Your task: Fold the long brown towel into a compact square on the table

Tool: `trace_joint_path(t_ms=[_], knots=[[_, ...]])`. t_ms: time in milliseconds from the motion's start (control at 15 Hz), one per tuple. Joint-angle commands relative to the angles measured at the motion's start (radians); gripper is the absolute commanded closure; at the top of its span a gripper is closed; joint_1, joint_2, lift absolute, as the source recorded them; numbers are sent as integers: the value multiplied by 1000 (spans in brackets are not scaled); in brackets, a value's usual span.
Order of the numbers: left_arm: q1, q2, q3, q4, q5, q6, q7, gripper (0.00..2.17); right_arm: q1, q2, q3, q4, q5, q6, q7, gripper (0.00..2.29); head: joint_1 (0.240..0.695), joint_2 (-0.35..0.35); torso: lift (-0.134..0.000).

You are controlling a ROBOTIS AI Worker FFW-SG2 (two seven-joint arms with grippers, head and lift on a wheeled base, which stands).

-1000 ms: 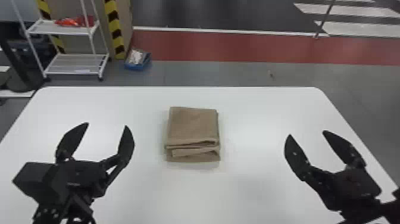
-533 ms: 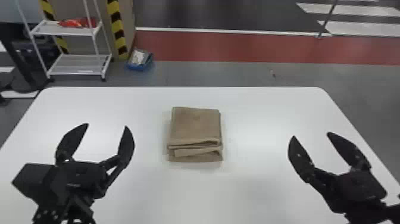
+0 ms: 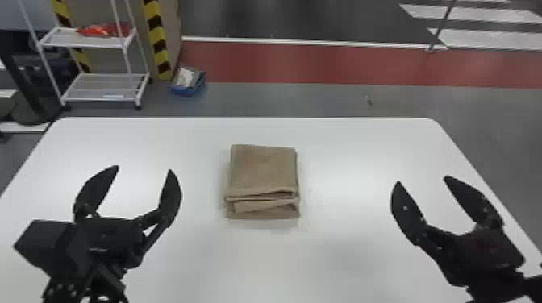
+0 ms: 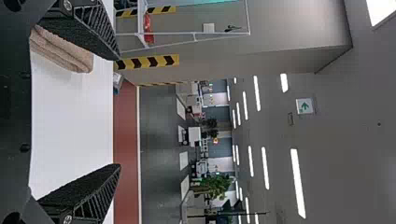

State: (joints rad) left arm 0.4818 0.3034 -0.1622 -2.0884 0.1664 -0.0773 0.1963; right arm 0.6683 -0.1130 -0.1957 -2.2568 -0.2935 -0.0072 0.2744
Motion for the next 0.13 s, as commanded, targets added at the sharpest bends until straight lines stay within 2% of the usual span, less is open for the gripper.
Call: trace_joint_path(t_ms=[0,67], knots=[[0,2,1,-1,1,0,0,130,0,-2,-1,0,1,-6,-3,66,695,-81,-128],[0,2,4,-2,1,0,0,130,0,-4,-1,0,1,-6,-3,66,695,-81,-128]])
